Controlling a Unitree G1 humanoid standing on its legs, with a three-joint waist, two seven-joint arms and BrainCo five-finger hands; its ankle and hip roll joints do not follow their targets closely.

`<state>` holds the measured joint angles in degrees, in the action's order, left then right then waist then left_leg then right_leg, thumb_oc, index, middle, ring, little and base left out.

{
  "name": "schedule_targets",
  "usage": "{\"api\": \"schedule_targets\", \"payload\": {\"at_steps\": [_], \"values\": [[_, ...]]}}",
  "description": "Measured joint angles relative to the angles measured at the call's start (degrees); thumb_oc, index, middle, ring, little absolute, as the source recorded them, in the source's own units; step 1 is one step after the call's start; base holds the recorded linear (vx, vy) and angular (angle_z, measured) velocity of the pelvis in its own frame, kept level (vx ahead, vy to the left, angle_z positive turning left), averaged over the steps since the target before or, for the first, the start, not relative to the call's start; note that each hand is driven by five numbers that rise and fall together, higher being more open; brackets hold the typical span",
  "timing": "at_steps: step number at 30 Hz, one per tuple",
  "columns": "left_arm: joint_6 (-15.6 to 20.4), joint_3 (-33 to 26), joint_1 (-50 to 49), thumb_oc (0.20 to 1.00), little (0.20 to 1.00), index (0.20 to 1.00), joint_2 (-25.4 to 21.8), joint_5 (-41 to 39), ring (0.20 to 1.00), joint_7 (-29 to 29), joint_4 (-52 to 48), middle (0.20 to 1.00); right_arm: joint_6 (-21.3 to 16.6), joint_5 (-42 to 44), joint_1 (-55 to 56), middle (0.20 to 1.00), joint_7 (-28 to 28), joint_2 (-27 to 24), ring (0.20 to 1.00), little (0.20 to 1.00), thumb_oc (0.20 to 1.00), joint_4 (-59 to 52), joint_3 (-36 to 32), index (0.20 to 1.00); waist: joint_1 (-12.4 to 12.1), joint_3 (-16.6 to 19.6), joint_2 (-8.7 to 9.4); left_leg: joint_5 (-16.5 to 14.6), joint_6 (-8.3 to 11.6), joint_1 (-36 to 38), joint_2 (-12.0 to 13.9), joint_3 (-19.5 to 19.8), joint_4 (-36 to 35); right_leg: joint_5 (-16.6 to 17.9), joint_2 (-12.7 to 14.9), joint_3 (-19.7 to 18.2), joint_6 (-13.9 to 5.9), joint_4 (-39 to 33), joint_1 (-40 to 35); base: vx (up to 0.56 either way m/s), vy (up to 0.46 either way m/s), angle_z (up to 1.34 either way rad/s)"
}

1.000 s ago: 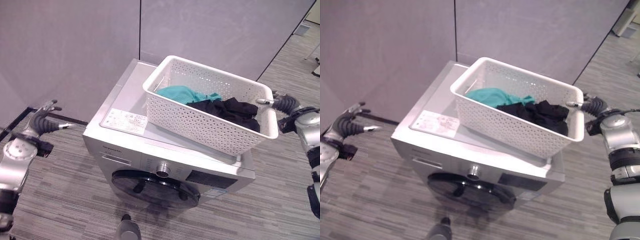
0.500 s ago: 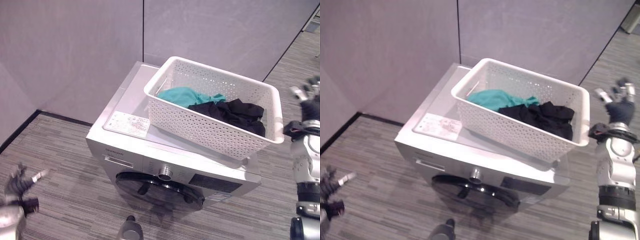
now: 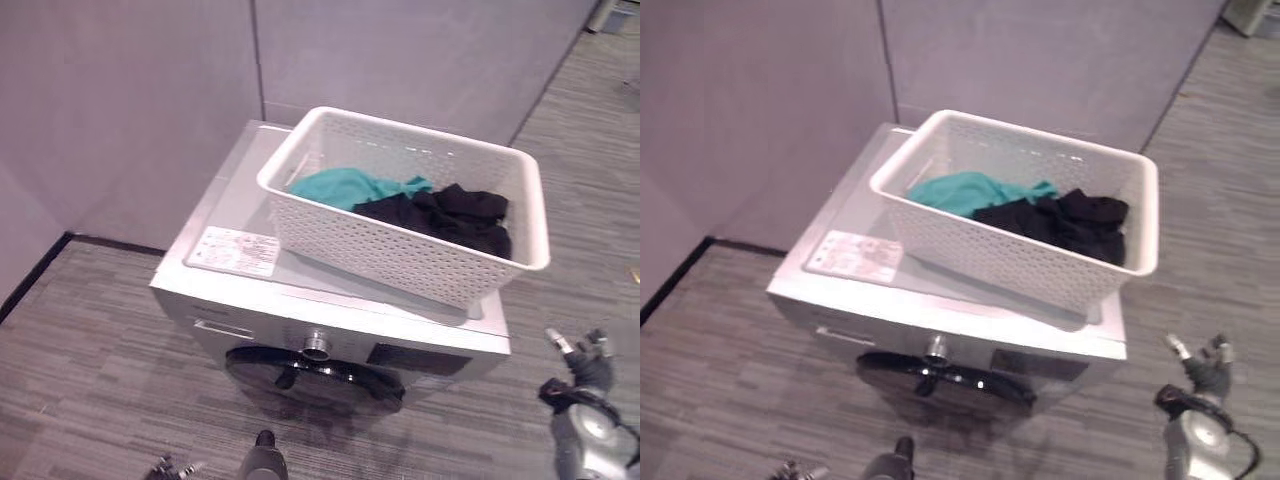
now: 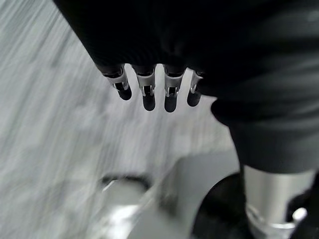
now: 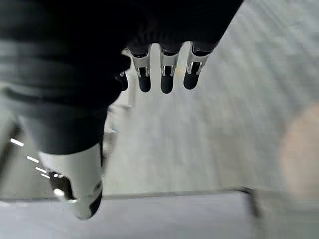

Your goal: Grab the laundry basket,head to the washer,open it,put in the laundry and shut it.

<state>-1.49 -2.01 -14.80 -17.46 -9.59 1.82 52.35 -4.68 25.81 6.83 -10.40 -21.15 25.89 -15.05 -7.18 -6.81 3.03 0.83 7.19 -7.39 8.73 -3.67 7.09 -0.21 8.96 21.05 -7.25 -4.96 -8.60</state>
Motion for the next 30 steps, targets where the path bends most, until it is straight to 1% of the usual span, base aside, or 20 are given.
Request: {"api": "schedule_targets", "payload": {"at_steps": [4,5,8,10,12,13,14,16,17,18,19,20,21,22,23,24,25,26,28,30], "values": [[0.6,0.3,1.7,1.0,1.0,1.0,-0.2,0.0,1.0,-0.9,6.2,1.0,1.2,-6.2,0.3,1.0,2.5,-0.4,1.0,1.0,1.0,6.8,9.5,1.0,0.2,-0.3,-0.38,1.8,0.85,1.5,1.2,0.3,-2.5,-0.4,-1.8,-0.1,0.68,0.0,-0.5,-0.09,-0.164,0.03],[0.1,1.1,3.5,1.0,1.0,1.0,-0.1,0.0,1.0,-1.3,10.2,1.0,3.3,-9.2,-0.7,1.0,3.2,0.1,1.0,1.0,1.0,10.7,14.3,1.0,0.2,-0.7,-0.79,2.1,1.34,1.4,2.2,0.7,-2.8,-0.6,-2.8,-0.2,1.13,-0.3,-0.4,-0.11,-0.129,0.06],[0.2,4.3,5.5,1.0,1.0,1.0,0.5,0.2,1.0,-2.9,13.7,1.0,3.7,-11.0,-3.1,1.0,4.3,1.5,1.0,1.0,1.0,17.1,22.0,1.0,0.0,-2.0,-2.37,4.5,2.26,1.4,3.6,1.8,-5.3,-0.6,-4.7,0.3,1.64,-0.2,0.0,-0.15,-0.111,0.13],[0.2,6.7,7.2,1.0,1.0,1.0,1.4,1.2,1.0,-4.1,12.7,1.0,5.0,-13.5,-5.4,1.0,5.8,2.2,1.0,1.0,1.0,21.2,28.3,1.0,-0.6,-3.2,-4.55,7.4,2.84,-0.2,4.9,3.5,-7.8,-0.5,-6.5,1.7,2.8,-0.4,1.5,-0.18,-0.134,0.36],[1.0,7.3,9.2,1.0,1.0,1.0,2.4,1.2,1.0,-5.4,11.7,1.0,5.7,-15.7,-7.0,1.0,5.9,3.0,1.0,1.0,1.0,25.3,30.2,1.0,-1.5,-4.5,-6.65,9.4,2.63,-1.3,6.3,4.4,-10.6,-0.2,-7.8,3.5,3.65,-0.6,2.8,-0.09,-0.052,0.5],[1.3,7.4,10.3,1.0,1.0,1.0,2.9,1.2,1.0,-6.2,11.7,1.0,6.1,-16.9,-8.4,1.0,5.9,3.5,1.0,1.0,1.0,27.8,31.8,1.0,-1.5,-5.1,-7.41,8.3,0.91,-1.9,7.1,2.4,-11.3,0.1,-8.1,5.1,4.27,-0.1,2.5,0.0,-0.002,0.47],[1.4,7.3,10.7,1.0,1.0,1.0,2.9,1.2,1.0,-6.4,11.7,1.0,6.4,-17.5,-8.4,1.0,5.9,3.7,1.0,1.0,1.0,28.0,32.1,1.0,-1.6,-5.3,-7.03,7.2,-0.13,-1.8,7.2,0.5,-11.6,-0.1,-7.7,6.0,4.5,-0.1,2.5,0.0,0.0,0.56],[1.7,7.3,10.6,1.0,1.0,1.0,2.9,1.2,1.0,-7.0,11.7,1.0,6.4,-17.8,-8.2,1.0,6.1,3.5,1.0,1.0,1.0,27.5,31.9,1.0,-1.4,-5.4,-6.31,6.6,-0.63,-1.5,7.2,-2.0,-11.9,-0.4,-7.0,6.5,4.91,-0.6,2.5,-0.23,-0.077,0.19],[1.7,8.3,10.3,1.0,1.0,1.0,3.6,1.4,1.0,-7.6,11.8,1.0,6.5,-18.7,-8.5,1.0,5.7,3.4,1.0,1.0,1.0,27.5,33.5,1.0,-1.7,-5.4,-7.61,8.8,-4.11,-2.1,7.0,-2.1,-10.7,0.1,-8.3,6.4,4.73,1.0,2.0,-0.34,-0.115,0.27],[1.6,11.0,11.3,1.0,1.0,1.0,2.8,2.0,1.0,-8.4,12.0,1.0,6.4,-21.0,-8.6,1.0,5.0,2.3,1.0,1.0,1.0,28.9,37.3,1.0,-1.3,-5.8,-8.31,13.3,-5.64,-2.8,7.3,-1.8,-9.5,-0.4,-8.2,7.7,6.28,2.4,1.7,-0.14,-0.043,0.59],[2.0,12.1,11.7,1.0,1.0,1.0,2.4,2.6,1.0,-8.4,11.2,1.0,7.1,-22.6,-8.6,1.0,5.3,2.2,1.0,1.0,1.0,29.7,38.8,1.0,-1.4,-5.6,-7.96,14.7,-3.74,-3.4,6.8,-2.6,-8.3,-1.1,-8.1,7.9,7.23,2.5,1.3,-0.15,0.06,0.85],[2.7,12.1,12.3,1.0,1.0,1.0,2.0,3.2,1.0,-8.7,9.6,1.0,7.8,-24.3,-8.7,1.0,5.6,3.3,1.0,1.0,1.0,29.8,39.8,1.0,-1.4,-5.6,-6.98,17.1,-0.25,-4.9,6.5,-2.7,-7.6,-3.0,-7.5,7.7,8.32,2.6,1.9,-0.09,0.225,0.8],[2.9,11.9,13.6,1.0,1.0,1.0,1.6,4.1,1.0,-9.9,8.7,1.0,8.2,-27.2,-10.0,1.0,5.9,5.0,1.0,1.0,1.0,27.9,42.6,1.0,-0.9,-5.4,-3.29,13.3,7.77,-8.4,3.9,-1.1,-3.0,-1.2,-4.3,10.0,7.3,1.9,3.7,-0.13,0.293,0.55],[2.4,11.4,14.3,1.0,1.0,1.0,2.3,5.0,1.0,-10.6,10.7,1.0,8.2,-29.4,-9.3,1.0,6.0,4.5,1.0,1.0,1.0,23.8,42.9,1.0,-0.2,-5.5,-0.97,6.5,1.87,-10.1,1.2,-3.8,7.5,0.7,-1.8,10.1,5.9,0.8,3.0,-0.08,0.284,0.31],[2.1,9.4,14.2,1.0,1.0,1.0,2.4,5.6,1.0,-11.3,12.6,1.0,7.9,-31.1,-7.9,1.0,6.6,4.0,1.0,1.0,1.0,19.7,42.7,1.0,0.7,-5.2,0.43,-0.3,-2.26,-8.7,-0.5,-7.4,15.1,1.4,0.6,10.2,5.03,0.0,2.1,-0.12,0.244,0.45],[2.0,9.6,12.7,1.0,1.0,1.0,2.5,7.7,1.0,-11.7,14.7,1.0,7.7,-33.7,-5.9,1.0,6.5,2.1,1.0,1.0,1.0,14.2,42.7,1.0,3.8,-4.5,-0.44,-5.8,-2.5,-3.9,-0.5,-11.5,17.8,1.7,1.6,12.3,4.87,0.1,-0.7,-0.09,0.222,0.72],[1.9,9.7,12.3,1.0,1.0,1.0,3.0,8.8,1.0,-11.8,14.6,1.0,7.5,-35.1,-4.1,1.0,6.2,0.1,1.0,1.0,1.0,12.6,42.2,1.0,5.4,-2.9,-2.62,-7.7,-2.74,-0.3,0.3,-12.3,15.8,1.1,1.6,13.6,4.44,0.6,-1.5,-0.09,0.219,0.95],[2.0,10.5,12.6,1.0,1.0,1.0,3.4,10.9,1.0,-12.2,13.3,1.0,7.7,-36.3,-3.4,1.0,5.6,-1.1,1.0,1.0,1.0,12.7,38.9,1.0,5.8,-1.6,-5.14,-11.3,-2.91,2.1,-0.1,-10.7,10.1,0.3,1.8,15.0,2.5,2.5,-1.0,-0.08,0.18,0.82],[2.2,12.4,14.1,1.0,1.0,1.0,3.0,13.0,1.0,-12.6,12.6,1.0,8.1,-36.9,-3.1,1.0,4.9,-1.4,1.0,1.0,1.0,13.0,34.4,1.0,6.3,-1.2,-4.76,-9.7,-5.16,2.9,-3.4,-8.6,5.1,0.2,4.2,16.0,2.7,5.5,0.4,-0.08,0.201,0.75],[2.2,12.4,13.8,1.0,1.0,1.0,2.2,15.4,1.0,-12.4,11.3,1.0,8.1,-36.9,-1.8,1.0,4.3,-1.8,1.0,1.0,1.0,10.5,29.3,1.0,6.5,-1.2,-2.54,-6.5,-7.67,4.3,-7.0,-6.3,0.4,0.4,8.3,15.6,2.67,9.6,2.1,-0.07,0.173,0.62]]}}
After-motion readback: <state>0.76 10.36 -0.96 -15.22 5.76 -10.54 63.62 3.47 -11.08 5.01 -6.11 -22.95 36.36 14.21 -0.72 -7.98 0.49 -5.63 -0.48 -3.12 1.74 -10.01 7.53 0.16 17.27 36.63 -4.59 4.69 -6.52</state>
